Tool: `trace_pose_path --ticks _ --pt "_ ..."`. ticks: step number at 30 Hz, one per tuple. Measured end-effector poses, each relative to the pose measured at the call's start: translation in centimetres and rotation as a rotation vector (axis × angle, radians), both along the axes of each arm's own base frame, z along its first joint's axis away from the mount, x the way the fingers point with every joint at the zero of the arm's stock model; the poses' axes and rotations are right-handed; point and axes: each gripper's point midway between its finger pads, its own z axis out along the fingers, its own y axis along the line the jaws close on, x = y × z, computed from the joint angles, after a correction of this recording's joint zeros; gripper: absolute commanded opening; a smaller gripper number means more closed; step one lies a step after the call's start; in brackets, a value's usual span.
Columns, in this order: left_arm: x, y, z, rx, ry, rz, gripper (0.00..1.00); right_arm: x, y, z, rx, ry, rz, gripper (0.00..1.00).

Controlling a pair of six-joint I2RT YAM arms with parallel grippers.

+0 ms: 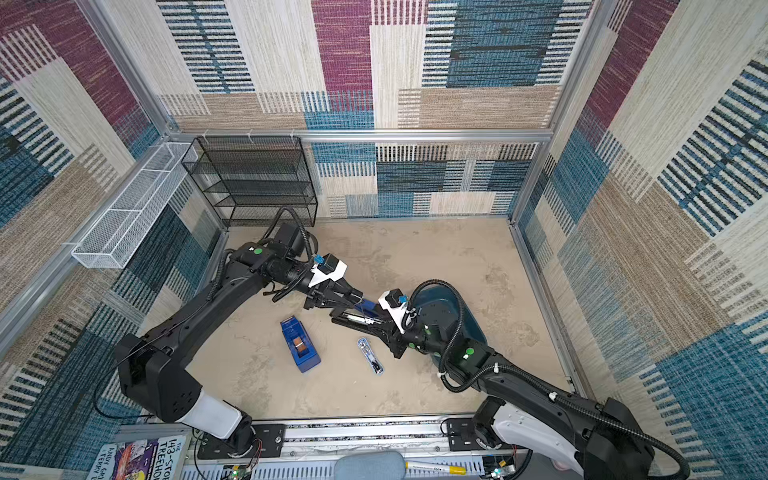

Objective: Load the staples into the stapler

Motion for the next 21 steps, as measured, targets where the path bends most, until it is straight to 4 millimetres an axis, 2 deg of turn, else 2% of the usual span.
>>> trace_pose_path --ticks 9,16,21 --pt "1.5 3.1 1.6 -0.09 0.041 0.072 0.0 0.0 0.0 0.3 0.02 -0.013 -0.006 0.0" --pt "2.5 5.3 1.9 -0.145 0.048 0.121 0.0 -0.1 -0.5 0.5 0.033 -0.03 -0.019 0.0" --pt "3.5 6.6 1.1 -0.143 0.046 0.166 0.0 0.0 -0.8 0.1 0.027 -0.031 -0.034 0.0"
